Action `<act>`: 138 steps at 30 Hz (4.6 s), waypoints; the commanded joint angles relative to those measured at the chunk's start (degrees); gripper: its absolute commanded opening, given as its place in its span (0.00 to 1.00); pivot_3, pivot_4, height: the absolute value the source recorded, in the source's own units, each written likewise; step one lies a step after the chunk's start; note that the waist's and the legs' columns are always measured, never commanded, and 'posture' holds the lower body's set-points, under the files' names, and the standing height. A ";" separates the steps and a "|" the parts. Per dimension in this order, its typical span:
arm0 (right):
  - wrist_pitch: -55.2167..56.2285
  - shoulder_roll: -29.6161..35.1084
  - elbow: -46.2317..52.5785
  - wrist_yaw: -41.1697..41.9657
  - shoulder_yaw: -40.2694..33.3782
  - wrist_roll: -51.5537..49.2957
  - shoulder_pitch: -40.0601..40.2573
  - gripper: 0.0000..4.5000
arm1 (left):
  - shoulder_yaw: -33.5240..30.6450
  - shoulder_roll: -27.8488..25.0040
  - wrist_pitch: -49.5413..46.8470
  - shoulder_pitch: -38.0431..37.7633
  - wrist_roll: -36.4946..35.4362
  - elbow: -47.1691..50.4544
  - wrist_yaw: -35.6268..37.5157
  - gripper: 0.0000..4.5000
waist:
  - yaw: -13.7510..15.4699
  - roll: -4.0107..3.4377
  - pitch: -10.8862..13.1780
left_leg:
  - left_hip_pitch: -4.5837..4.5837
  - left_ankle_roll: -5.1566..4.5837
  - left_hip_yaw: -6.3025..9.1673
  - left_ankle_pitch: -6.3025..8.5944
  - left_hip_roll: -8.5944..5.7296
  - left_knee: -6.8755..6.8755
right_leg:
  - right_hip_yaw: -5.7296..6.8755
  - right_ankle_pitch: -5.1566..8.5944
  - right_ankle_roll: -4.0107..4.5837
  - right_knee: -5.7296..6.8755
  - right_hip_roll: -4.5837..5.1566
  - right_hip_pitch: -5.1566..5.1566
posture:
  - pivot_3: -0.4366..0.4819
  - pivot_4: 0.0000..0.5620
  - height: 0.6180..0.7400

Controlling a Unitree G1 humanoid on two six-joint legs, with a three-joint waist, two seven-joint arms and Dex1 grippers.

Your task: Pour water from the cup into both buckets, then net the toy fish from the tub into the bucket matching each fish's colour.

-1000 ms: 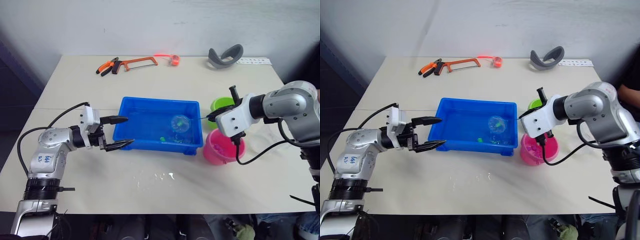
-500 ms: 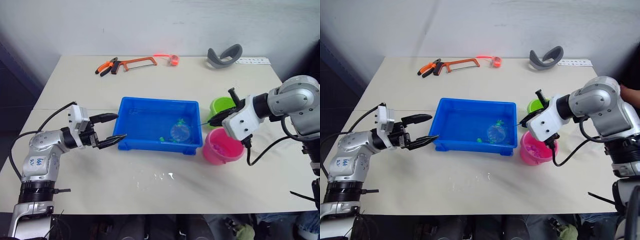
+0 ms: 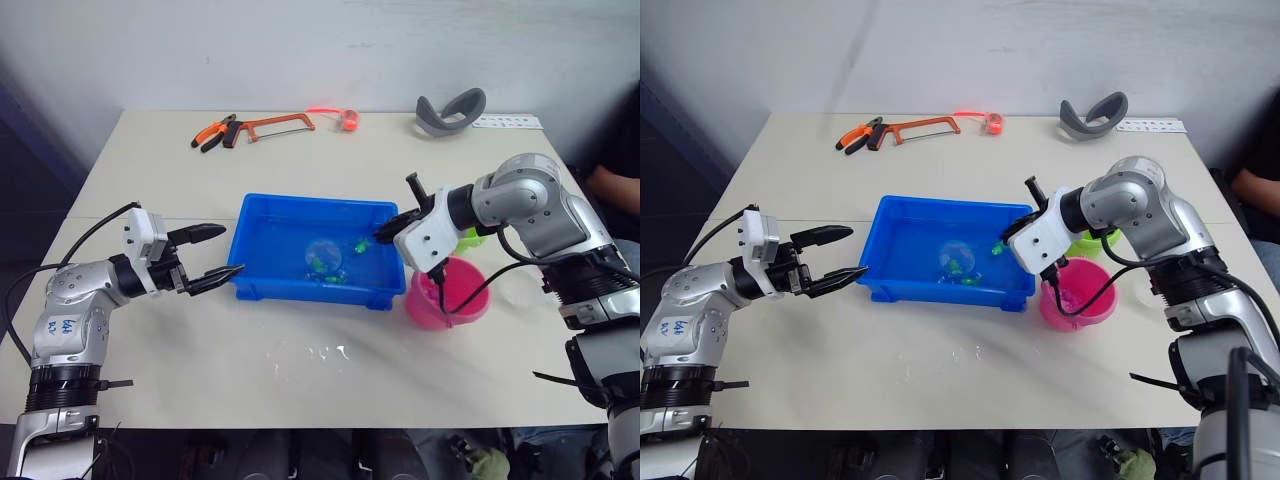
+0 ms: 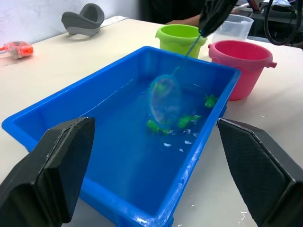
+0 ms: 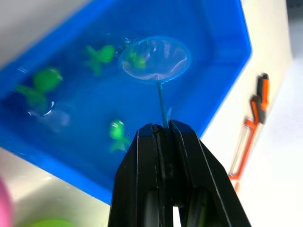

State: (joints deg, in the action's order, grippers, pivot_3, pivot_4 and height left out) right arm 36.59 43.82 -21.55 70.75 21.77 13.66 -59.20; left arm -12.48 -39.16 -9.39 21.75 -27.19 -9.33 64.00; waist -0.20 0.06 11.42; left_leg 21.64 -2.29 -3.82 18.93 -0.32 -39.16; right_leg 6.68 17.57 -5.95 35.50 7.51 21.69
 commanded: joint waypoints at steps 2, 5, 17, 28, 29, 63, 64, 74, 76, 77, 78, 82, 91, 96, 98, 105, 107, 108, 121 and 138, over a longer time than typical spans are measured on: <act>2.65 4.88 0.46 -0.39 -3.46 -1.47 -1.10 0.00 | 0.71 0.19 0.50 0.81 -0.02 1.50 0.24 1.00 | 0.01 0.00 0.00 | 0.00 0.00 0.01 0.00 0.00 0.01 | 0.01 0.00 0.00 0.00 0.00 0.00 | 0.48 0.27 1.00; 3.83 7.56 0.06 -0.17 -4.24 -2.59 -1.51 0.00 | 1.31 0.52 0.76 1.31 0.17 1.06 0.27 1.00 | -0.15 -0.01 0.01 | 0.01 0.00 -0.02 0.00 0.00 0.02 | -0.01 0.00 0.00 -0.03 0.00 0.00 | 0.48 0.27 1.00; 10.11 10.33 -2.02 15.05 -2.65 -16.75 -1.56 0.00 | 2.90 2.22 1.11 1.97 0.67 0.80 0.50 1.00 | -0.98 -0.02 0.01 | -0.01 0.01 -0.04 0.00 0.03 0.01 | -0.01 0.00 0.00 -0.01 0.00 -0.02 | 0.48 0.27 1.00; 21.06 5.43 -13.60 20.52 4.10 -12.92 -8.23 0.00 | 3.14 2.07 0.88 1.36 0.57 2.12 0.03 1.00 | -1.42 -0.02 0.02 | -0.02 0.01 -0.01 0.00 0.04 0.02 | -0.01 0.00 0.00 -0.02 0.01 -0.01 | 0.48 0.27 1.00; 22.04 5.13 -14.57 20.25 4.56 -12.42 -8.80 0.00 | 3.12 2.06 0.91 1.39 0.59 2.13 -0.03 1.00 | -1.42 -0.02 0.02 | -0.02 0.01 -0.02 0.00 0.04 0.02 | -0.01 0.00 0.00 -0.02 0.01 -0.01 | 0.48 0.27 1.00; 10.00 11.60 -7.46 -7.57 -5.27 2.21 -1.58 0.00 | 8.04 3.65 2.53 6.51 2.15 -1.62 3.97 1.00 | -1.36 -0.07 0.04 | -0.01 0.04 -0.07 -0.01 0.03 0.04 | -0.03 0.01 0.02 0.02 0.00 0.03 | 0.48 0.27 1.00; 10.08 11.31 -7.39 -7.92 -5.01 2.75 -1.68 0.00 | 8.41 3.64 2.60 6.88 2.33 -1.67 4.31 1.00 | -1.36 -0.07 0.04 | -0.01 0.04 -0.07 -0.01 0.03 0.04 | -0.03 0.01 0.02 0.02 0.00 0.03 | 0.48 0.27 1.00; 5.24 7.25 -1.97 -8.98 -3.99 3.91 0.14 0.00 | 8.41 2.71 2.63 6.98 2.76 -1.45 5.19 1.00 | -1.34 -0.07 0.04 | -0.01 0.04 -0.06 -0.01 0.03 0.04 | -0.03 0.01 0.02 0.02 0.00 0.03 | 0.48 0.27 1.00; 3.97 6.70 -1.39 -9.03 -3.67 4.73 0.69 0.00 | 8.41 2.48 2.45 7.09 2.91 -1.44 5.17 1.00 | -1.34 -0.07 0.04 | 0.00 0.04 -0.06 -0.02 0.03 0.04 | -0.03 0.01 0.02 0.02 0.00 0.03 | 0.48 0.27 1.00; 3.53 6.42 -1.25 -9.06 -3.50 5.05 0.92 0.00 | 8.43 2.32 2.42 7.23 3.03 -1.57 5.18 1.00 | -1.34 -0.07 0.04 | -0.01 0.04 -0.06 -0.02 0.03 0.04 | -0.04 0.01 0.02 0.03 0.00 0.03 | 0.48 0.27 1.00; 2.99 6.11 -0.96 -9.02 -3.38 5.30 1.22 0.00 | 8.45 2.11 2.30 7.33 3.07 -1.58 5.24 1.00 | -1.30 -0.07 0.04 | 0.00 0.04 -0.06 -0.02 0.03 0.04 | -0.04 0.01 0.02 0.02 0.00 0.03 | 0.48 0.27 1.00; 1.03 4.81 -0.54 -9.36 -2.87 6.48 1.65 0.00 | 8.79 1.35 2.19 7.91 3.52 -2.23 5.55 1.00 | -1.33 -0.07 0.04 | 0.00 0.03 -0.06 -0.02 0.03 0.04 | -0.03 0.01 0.02 0.03 0.00 0.02 | 0.48 0.27 1.00; -3.37 2.60 1.62 -7.53 -2.00 5.50 4.63 0.00 | 8.66 1.26 1.99 8.45 4.21 -2.44 5.67 1.00 | -1.29 -0.07 0.04 | 0.00 0.03 -0.05 -0.02 0.02 0.04 | -0.02 0.01 0.02 0.02 -0.01 0.02 | 0.48 0.27 1.00; -11.14 1.43 5.82 -3.18 -3.46 -0.15 7.81 0.00 | 8.31 1.03 2.02 8.50 4.32 -2.64 5.74 1.00 | -1.31 -0.07 0.04 | 0.00 0.03 -0.04 -0.02 0.03 0.04 | -0.01 0.01 0.02 0.04 -0.03 0.02 | 0.48 0.27 1.00; -17.51 0.77 8.27 -1.80 -4.85 -3.38 9.39 0.00 | 8.09 0.84 2.08 8.57 4.33 -2.77 5.70 1.00 | -1.31 -0.07 0.04 | 0.00 0.03 -0.04 -0.02 0.03 0.03 | -0.01 0.01 0.02 0.04 -0.03 0.02 | 0.48 0.27 1.00; -46.69 0.24 17.50 3.85 -8.71 -15.64 13.92 0.00 | 7.96 0.77 2.47 9.03 4.43 -3.53 5.57 1.00 | -1.09 -0.07 0.04 | 0.00 0.02 0.00 -0.02 0.03 0.03 | 0.00 0.01 0.02 0.03 -0.01 0.00 | 0.48 0.27 1.00; -57.21 0.41 19.47 5.50 -10.42 -21.07 15.62 0.00 | 8.02 0.85 2.63 9.31 4.51 -3.91 5.57 1.00 | -0.87 -0.06 0.04 | 0.00 0.02 0.03 -0.02 0.03 0.02 | 0.02 0.01 0.02 0.03 0.00 -0.02 | 0.48 0.27 1.00; -59.38 1.21 20.01 6.45 -10.94 -22.44 16.53 0.00 | 8.02 0.91 2.74 9.44 4.47 -4.05 5.62 1.00 | -0.77 -0.06 0.04 | 0.00 0.02 0.05 -0.02 0.03 0.02 | 0.03 0.01 0.02 0.03 0.00 -0.03 | 0.48 0.27 1.00; -80.06 4.70 29.56 3.28 -25.85 -40.19 21.74 0.00 | 4.38 4.39 -2.10 10.14 -3.95 0.08 4.56 1.00 | 0.22 -0.06 0.04 | 0.02 0.04 0.04 0.00 0.02 0.04 | 0.02 0.01 0.02 -0.02 0.02 -0.01 | 0.48 0.27 1.00; -93.40 10.00 44.30 -10.57 -50.51 -55.81 39.13 0.00 | 6.30 8.68 -2.57 13.90 -3.62 0.03 3.18 1.00 | 1.48 -0.03 0.05 | 0.01 0.03 0.03 0.01 0.01 0.04 | 0.01 0.01 0.01 -0.06 0.00 -0.05 | 0.48 0.27 1.00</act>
State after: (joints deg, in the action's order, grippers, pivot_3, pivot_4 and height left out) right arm -56.19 52.75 20.50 61.25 -24.60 -40.17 -20.57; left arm -5.95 -30.60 -12.57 34.36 -30.45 -10.05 67.05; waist 1.28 0.02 11.48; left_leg 21.65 -2.26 -3.79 18.94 -0.32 -39.12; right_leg 6.70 17.58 -5.94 35.42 7.50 21.64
